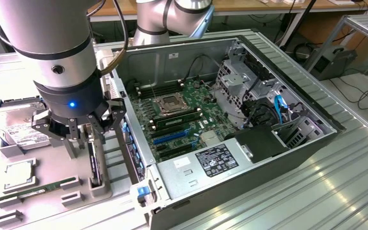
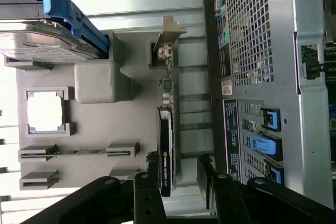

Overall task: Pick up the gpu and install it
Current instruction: 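Pick up the gpu and move the gpu toward the slot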

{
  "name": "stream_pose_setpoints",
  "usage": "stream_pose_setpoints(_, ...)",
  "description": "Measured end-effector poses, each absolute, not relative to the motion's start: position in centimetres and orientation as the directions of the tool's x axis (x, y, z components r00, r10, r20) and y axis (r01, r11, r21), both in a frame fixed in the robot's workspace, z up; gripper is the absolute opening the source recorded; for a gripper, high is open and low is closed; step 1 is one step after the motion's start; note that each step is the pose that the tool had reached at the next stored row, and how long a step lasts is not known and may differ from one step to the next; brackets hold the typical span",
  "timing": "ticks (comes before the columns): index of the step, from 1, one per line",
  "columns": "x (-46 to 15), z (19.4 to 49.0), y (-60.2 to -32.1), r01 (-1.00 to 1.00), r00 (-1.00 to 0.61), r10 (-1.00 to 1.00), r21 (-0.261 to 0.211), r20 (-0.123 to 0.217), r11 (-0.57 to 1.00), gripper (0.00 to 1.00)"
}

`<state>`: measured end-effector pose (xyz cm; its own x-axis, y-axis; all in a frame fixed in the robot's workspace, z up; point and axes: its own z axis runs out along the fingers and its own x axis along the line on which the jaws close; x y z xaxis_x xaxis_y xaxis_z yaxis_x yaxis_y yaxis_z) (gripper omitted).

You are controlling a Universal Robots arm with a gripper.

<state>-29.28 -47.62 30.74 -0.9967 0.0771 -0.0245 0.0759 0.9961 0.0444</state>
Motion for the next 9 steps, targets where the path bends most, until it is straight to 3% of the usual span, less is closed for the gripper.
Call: stream_pose_setpoints(9, -29.31, 30.42, -47.48, 0.076, -0.997, 0.077, 0.044, -0.024, 0.996, 0.42)
